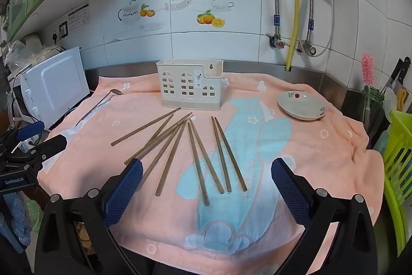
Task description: Organize utensils
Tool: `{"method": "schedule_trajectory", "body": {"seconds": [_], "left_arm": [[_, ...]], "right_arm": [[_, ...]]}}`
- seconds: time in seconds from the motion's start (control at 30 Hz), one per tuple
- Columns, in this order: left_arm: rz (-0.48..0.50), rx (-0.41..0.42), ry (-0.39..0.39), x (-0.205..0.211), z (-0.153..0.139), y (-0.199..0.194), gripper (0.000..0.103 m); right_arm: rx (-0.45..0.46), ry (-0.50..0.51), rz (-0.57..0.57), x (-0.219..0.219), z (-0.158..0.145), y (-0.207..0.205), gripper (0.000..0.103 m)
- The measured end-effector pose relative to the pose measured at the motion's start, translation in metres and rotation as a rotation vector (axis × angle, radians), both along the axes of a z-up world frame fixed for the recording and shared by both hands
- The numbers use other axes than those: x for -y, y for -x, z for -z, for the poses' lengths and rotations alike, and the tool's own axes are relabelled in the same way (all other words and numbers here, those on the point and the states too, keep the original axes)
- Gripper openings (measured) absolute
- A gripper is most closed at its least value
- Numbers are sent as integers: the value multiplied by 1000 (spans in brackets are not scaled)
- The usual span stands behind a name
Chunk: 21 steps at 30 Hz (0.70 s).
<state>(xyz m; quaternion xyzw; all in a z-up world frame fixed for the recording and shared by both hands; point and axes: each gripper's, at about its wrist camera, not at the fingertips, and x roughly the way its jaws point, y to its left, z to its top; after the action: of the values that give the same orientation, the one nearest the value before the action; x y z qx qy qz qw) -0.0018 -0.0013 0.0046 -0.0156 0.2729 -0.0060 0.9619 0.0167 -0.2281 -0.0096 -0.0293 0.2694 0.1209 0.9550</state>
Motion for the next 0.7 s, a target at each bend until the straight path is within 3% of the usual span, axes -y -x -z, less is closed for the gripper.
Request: {"method": "schedule_trajectory", "body": {"seconds": [0.7], "left_arm": [[5,30,-11,6,-6,10,98]], "right_arm": [[24,5,-12,-3,-8,9,97]]}}
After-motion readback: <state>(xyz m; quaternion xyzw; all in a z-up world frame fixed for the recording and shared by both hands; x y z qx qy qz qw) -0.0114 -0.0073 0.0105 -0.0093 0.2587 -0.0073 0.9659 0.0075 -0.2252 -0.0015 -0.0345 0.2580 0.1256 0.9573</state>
